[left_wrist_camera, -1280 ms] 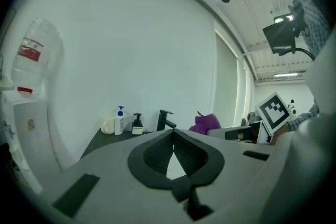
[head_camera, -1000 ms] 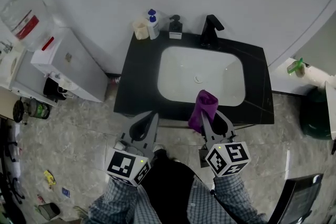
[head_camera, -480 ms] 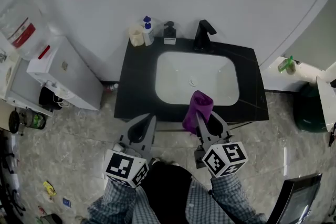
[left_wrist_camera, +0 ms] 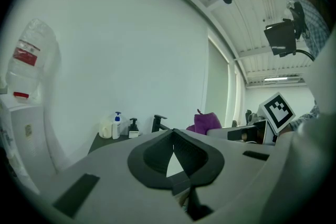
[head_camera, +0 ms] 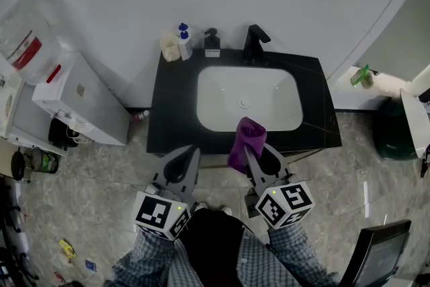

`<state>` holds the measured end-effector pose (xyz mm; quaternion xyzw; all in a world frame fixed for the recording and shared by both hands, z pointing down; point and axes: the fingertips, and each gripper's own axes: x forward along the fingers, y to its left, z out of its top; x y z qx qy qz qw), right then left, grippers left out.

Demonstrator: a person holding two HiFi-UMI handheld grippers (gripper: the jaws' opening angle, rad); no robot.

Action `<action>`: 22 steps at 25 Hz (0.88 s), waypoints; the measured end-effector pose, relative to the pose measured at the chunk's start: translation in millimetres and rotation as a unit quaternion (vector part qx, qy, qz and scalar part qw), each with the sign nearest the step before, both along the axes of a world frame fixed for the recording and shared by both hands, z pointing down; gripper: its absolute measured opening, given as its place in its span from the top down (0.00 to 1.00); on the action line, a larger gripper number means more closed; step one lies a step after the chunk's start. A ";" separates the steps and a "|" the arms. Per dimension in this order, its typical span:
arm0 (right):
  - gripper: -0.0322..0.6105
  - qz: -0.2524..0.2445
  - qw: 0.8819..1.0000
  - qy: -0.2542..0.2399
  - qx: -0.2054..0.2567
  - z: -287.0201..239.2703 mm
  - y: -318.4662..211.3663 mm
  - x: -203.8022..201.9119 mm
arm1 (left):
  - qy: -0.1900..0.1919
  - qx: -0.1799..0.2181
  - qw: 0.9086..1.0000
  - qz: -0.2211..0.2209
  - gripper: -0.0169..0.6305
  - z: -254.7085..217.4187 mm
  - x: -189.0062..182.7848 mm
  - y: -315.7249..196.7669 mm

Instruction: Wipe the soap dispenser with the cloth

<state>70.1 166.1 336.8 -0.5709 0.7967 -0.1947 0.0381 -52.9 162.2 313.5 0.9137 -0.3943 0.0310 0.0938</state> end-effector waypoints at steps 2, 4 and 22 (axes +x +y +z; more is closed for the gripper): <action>0.81 0.000 1.000 -0.001 0.001 -1.0 1.4 -1.6 | 0.000 -0.001 1.000 0.001 0.96 0.8 -1.6 0.1; 0.81 -0.001 1.000 0.003 0.002 -2.9 3.3 -1.7 | 0.001 -0.001 1.000 0.001 0.96 1.9 -1.7 0.2; 0.81 -0.015 1.000 0.005 0.013 -12.2 3.2 -11.2 | 0.008 0.006 1.000 0.019 0.96 -3.0 7.2 0.3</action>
